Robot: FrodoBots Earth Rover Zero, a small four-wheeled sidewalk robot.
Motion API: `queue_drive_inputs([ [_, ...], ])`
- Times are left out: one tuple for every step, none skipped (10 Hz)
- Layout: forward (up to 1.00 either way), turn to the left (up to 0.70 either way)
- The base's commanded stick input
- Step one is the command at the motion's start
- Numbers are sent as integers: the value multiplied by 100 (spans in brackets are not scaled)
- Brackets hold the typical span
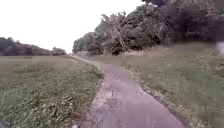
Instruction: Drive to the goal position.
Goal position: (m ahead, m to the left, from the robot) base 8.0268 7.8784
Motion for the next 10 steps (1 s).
queue_drive_inputs([
  [100,0],
  [100,0],
  [100,0],
  [100,0],
  [100,0],
  [100,0],
  [100,0],
  [100,0],
  [100,0],
  [100,0],
])
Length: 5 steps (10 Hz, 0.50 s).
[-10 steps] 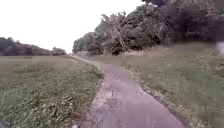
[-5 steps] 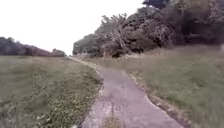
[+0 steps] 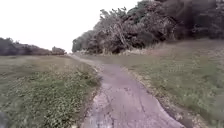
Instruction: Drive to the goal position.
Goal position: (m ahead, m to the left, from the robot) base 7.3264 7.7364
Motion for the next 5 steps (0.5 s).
queue_drive_inputs([
  [100,0],
  [100,0],
  [100,0],
  [100,0],
  [100,0],
])
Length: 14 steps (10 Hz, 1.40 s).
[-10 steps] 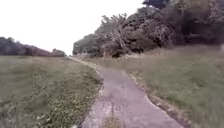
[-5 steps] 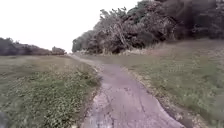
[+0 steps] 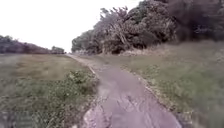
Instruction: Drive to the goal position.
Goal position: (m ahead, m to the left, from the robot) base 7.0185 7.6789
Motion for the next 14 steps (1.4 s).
queue_drive_inputs([
  [100,0],
  [100,0],
  [100,0],
  [100,0],
  [100,0],
  [100,0],
  [100,0],
  [100,0],
  [100,0],
  [100,0],
  [100,0],
  [100,0],
  [100,0],
  [100,0],
])
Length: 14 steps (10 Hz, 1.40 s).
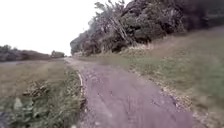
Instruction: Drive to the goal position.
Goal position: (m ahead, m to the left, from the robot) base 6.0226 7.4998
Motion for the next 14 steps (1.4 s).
queue_drive_inputs([
  [100,0],
  [100,23],
  [100,40],
  [100,40],
  [100,26],
  [100,4],
  [100,28],
  [100,40],
  [100,40],
  [100,40],
  [100,36],
  [100,40],
  [100,40],
  [100,35],
])
